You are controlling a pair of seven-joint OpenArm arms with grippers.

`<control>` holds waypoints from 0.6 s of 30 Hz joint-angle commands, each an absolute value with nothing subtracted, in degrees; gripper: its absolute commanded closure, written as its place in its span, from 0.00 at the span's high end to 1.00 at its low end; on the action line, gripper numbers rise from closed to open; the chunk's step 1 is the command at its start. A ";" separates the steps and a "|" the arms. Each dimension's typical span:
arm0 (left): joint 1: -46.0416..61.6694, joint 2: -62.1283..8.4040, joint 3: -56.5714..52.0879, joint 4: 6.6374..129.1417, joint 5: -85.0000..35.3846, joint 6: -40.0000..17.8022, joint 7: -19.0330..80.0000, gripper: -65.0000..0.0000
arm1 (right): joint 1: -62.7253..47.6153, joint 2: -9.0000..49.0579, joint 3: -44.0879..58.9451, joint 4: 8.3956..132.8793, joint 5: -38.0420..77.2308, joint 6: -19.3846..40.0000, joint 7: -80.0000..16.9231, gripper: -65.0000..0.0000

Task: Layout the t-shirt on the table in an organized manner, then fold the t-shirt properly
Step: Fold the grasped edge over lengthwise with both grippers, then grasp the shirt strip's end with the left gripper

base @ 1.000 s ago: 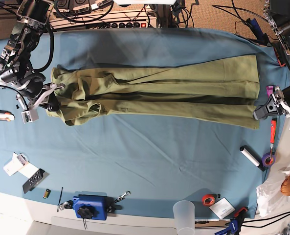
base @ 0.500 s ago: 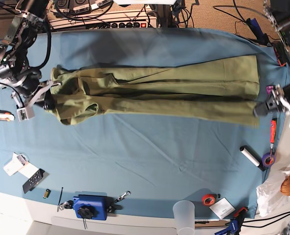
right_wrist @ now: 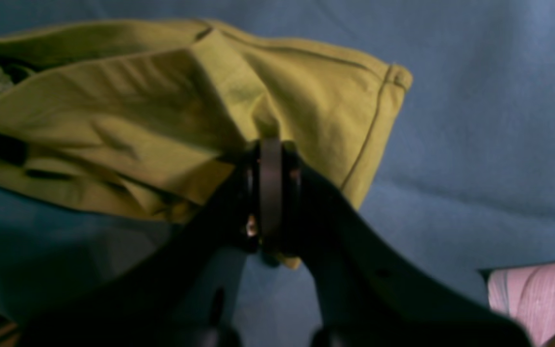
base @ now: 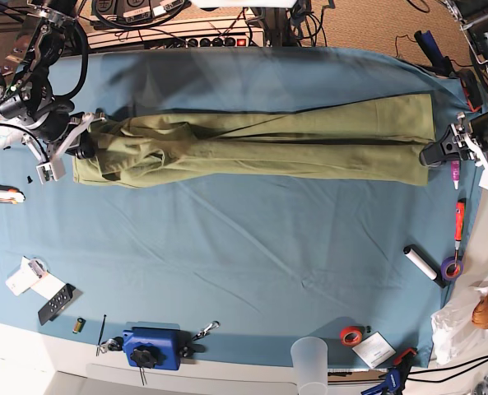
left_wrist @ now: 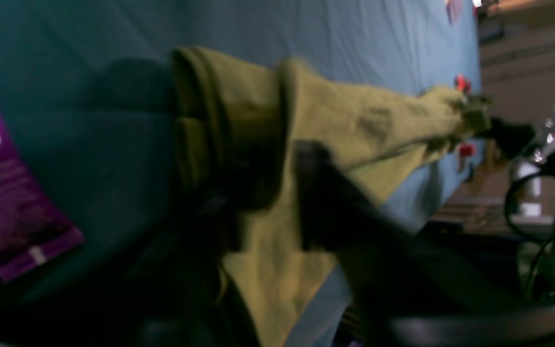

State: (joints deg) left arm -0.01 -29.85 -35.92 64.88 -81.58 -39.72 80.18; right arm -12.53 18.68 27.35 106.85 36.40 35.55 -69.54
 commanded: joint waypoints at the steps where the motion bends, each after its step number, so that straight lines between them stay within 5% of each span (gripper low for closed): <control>1: -0.78 -31.18 -36.25 65.76 -83.13 -40.00 80.00 0.44 | -12.10 19.53 27.75 107.79 37.06 36.07 -69.08 0.17; 4: -0.75 -31.29 -36.23 65.76 -83.09 -40.00 80.00 0.47 | -12.10 19.53 27.75 107.79 37.06 36.18 -69.19 0.30; 18: -0.82 -30.94 -36.12 65.76 -70.48 -38.63 79.57 0.47 | -12.08 19.53 27.75 107.79 39.44 35.92 -69.17 0.30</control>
State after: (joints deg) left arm -0.34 -29.85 -35.90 65.01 -70.46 -38.63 79.50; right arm -12.53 18.68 27.35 106.85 38.87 35.99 -70.08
